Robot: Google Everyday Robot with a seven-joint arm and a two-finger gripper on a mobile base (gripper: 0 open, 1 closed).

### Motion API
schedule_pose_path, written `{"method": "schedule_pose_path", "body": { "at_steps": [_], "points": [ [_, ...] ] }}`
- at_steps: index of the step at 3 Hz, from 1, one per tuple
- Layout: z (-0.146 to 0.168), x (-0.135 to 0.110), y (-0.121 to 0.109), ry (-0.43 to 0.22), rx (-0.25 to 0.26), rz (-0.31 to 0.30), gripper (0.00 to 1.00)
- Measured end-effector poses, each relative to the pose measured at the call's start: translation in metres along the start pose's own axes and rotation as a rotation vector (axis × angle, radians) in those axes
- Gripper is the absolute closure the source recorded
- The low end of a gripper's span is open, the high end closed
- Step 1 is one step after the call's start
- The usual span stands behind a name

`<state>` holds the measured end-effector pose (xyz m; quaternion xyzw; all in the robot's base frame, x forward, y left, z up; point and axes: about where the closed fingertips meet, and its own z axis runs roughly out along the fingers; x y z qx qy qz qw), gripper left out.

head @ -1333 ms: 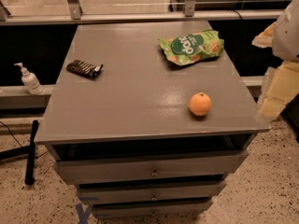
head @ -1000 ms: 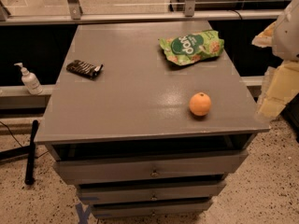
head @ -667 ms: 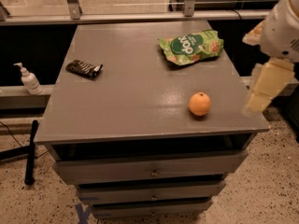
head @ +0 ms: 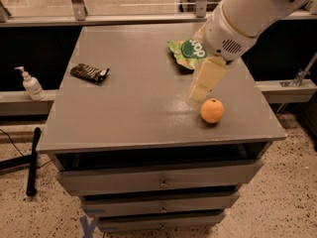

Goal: Move rxbar chocolate near orange

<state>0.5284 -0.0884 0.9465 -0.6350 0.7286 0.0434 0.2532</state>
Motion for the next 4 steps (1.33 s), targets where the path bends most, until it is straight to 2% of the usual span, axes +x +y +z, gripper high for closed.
{"method": "schedule_pose_path", "body": {
  "at_steps": [1,2,3,4],
  "points": [
    [-0.001,0.0,-0.001,-0.006,0.004,0.006,0.0],
    [0.022,-0.026,-0.013,-0.074,0.016,0.025,0.0],
    [0.074,-0.082,-0.035,-0.189,0.009,0.049,0.0],
    [0.124,-0.128,-0.046,-0.262,-0.013,0.062,0.0]
  ]
}}
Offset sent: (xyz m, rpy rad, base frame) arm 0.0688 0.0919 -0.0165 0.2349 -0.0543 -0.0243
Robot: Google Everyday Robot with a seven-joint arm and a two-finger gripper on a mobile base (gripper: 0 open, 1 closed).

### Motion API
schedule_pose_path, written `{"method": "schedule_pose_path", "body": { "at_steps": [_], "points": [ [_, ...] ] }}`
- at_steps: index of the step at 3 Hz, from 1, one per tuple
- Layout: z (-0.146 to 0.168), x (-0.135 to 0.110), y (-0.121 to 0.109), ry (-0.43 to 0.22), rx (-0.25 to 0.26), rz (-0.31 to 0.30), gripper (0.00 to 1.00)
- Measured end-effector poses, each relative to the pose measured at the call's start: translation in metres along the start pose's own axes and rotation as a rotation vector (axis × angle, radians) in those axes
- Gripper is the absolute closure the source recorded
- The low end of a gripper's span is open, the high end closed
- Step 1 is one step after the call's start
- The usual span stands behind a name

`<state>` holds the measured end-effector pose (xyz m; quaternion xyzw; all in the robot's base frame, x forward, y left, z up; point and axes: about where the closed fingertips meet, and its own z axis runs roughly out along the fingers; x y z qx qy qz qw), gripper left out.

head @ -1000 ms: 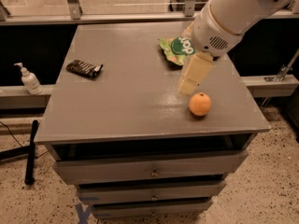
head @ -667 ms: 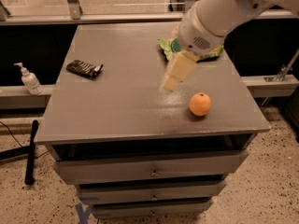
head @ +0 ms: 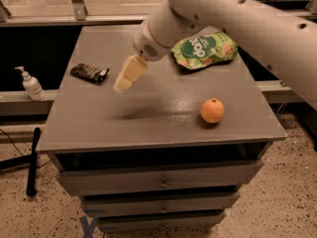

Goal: Move rxbar chocolate near orange

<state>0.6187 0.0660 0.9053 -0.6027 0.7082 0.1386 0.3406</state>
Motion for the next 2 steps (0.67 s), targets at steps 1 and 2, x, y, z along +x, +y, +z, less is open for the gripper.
{"method": "schedule_pose_path", "body": {
  "at_steps": [1,2],
  "points": [
    [0.051,-0.013,-0.003,-0.033,-0.017,0.018,0.0],
    [0.092,-0.03,-0.012,-0.073,-0.022,0.032,0.0]
  ]
}}
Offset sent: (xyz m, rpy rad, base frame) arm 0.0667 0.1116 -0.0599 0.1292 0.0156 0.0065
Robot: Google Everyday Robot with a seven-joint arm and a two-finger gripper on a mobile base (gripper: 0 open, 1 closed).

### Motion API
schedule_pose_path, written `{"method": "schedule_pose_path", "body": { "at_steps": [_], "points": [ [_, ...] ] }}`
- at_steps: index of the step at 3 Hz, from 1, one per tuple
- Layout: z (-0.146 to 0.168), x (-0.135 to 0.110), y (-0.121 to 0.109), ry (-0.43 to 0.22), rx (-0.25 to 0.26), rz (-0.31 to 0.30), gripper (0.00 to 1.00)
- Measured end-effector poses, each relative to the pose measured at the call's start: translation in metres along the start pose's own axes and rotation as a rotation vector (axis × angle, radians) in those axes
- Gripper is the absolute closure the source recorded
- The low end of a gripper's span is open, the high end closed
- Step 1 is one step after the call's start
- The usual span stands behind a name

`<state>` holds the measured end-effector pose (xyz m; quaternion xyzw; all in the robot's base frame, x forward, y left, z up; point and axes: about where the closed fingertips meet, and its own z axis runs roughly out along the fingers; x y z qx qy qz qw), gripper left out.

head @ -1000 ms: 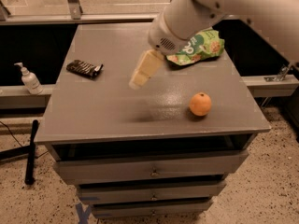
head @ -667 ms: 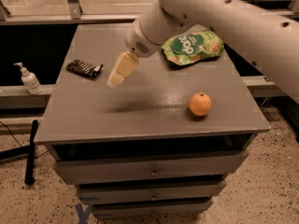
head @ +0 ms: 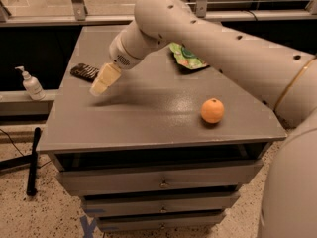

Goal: Move rxbar chocolate near orange

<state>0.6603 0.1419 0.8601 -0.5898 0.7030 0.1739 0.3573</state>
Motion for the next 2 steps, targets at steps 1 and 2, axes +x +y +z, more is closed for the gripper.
{"method": "schedule_pose_path", "body": {
  "at_steps": [1,2],
  "points": [
    [0.022,-0.004,-0.007,-0.023,-0.002,0.024,0.0],
    [0.035,-0.008,-0.014,-0.036,0.003,0.051,0.18]
  ]
}}
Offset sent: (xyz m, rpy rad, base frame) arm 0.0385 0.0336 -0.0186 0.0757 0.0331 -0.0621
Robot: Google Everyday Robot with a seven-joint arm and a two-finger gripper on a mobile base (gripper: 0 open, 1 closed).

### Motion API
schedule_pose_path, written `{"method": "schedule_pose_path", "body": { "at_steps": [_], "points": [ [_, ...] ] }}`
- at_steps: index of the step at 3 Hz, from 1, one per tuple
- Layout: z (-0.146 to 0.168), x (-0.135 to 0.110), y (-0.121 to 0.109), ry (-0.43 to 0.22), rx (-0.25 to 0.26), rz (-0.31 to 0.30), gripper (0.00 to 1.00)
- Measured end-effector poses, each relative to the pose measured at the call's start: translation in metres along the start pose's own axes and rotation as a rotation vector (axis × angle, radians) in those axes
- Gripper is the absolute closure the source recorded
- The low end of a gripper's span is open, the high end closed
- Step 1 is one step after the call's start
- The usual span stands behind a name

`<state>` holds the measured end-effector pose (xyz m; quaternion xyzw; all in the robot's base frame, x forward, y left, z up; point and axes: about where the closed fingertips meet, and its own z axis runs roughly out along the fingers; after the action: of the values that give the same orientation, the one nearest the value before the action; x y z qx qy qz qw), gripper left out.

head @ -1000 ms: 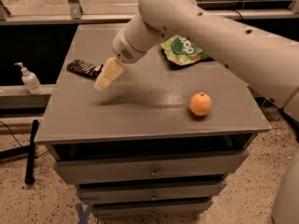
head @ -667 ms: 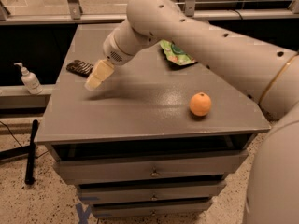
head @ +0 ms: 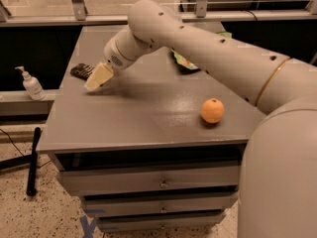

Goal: Move rxbar chocolate near orange

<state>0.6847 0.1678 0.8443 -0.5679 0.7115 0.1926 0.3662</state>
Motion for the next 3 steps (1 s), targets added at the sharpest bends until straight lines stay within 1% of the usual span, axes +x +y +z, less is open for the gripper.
{"method": "schedule_pose_path", "body": {
  "at_steps": [2,3],
  "points": [
    [0.0078,0.0075,-0.0009,0.003,0.005,0.053,0.64],
    [0.0025,0.0108,-0.0013,0.012,0.013,0.062,0.87]
  ]
}}
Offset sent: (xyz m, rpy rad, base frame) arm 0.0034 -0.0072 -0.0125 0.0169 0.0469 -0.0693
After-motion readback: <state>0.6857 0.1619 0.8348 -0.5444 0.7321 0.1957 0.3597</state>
